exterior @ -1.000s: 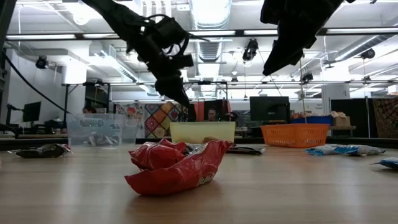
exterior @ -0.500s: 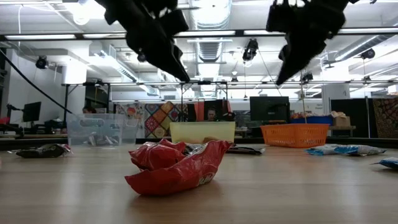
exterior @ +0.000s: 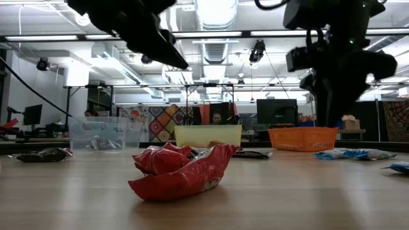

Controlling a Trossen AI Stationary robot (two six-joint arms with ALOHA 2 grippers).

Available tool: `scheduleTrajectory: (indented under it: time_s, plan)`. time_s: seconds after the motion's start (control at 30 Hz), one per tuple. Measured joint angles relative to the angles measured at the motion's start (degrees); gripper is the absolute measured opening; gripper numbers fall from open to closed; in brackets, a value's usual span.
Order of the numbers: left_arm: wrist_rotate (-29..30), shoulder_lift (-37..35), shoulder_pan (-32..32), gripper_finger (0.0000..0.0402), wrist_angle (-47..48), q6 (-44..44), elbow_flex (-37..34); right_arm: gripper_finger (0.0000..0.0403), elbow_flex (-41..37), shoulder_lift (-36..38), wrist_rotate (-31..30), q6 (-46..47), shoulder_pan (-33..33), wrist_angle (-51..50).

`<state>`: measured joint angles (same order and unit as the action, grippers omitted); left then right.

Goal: Sort candy
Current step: Put the white chocolate bar into the orange bin

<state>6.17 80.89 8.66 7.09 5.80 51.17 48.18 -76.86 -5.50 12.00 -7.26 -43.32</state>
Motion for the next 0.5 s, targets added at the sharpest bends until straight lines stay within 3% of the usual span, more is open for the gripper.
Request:
scheduleTrajectory:
  time_s: [0.17,0.5]
  plan:
    - [4.74,-3.92,2.93,0.0140,-5.55,-5.73,-4.02,0.0187,-1.41,-1.73,-0.04,-0.67,-0.27,0.39]
    - [11.37,-7.99,7.38,0.0140,-13.57,-6.38,-6.99,0.0189,-2.33,-9.23,-0.49,-0.47,-0.25,4.42]
